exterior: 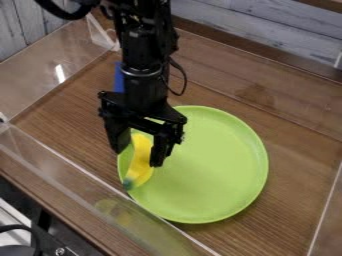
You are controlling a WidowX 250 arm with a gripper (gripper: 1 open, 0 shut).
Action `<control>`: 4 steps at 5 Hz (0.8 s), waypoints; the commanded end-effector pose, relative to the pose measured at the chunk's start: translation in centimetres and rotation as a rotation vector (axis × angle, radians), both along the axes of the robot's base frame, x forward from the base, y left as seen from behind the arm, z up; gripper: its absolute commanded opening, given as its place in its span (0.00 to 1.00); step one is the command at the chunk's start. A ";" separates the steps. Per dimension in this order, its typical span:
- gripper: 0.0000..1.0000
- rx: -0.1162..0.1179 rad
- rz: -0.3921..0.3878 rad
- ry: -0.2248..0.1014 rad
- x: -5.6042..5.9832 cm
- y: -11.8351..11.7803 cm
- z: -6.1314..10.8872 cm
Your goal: Put the banana in the green plate
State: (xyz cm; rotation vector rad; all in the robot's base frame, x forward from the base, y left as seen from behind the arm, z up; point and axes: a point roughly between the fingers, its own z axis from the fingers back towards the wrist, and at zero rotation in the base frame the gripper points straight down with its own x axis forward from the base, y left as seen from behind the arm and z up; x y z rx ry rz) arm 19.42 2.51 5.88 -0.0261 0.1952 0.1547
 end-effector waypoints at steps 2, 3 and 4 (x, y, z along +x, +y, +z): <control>1.00 -0.004 0.002 -0.021 0.1 0.2 -0.6; 1.00 -0.005 -0.005 -0.021 0.0 0.2 -0.9; 1.00 -0.007 -0.014 -0.023 0.0 0.2 -1.2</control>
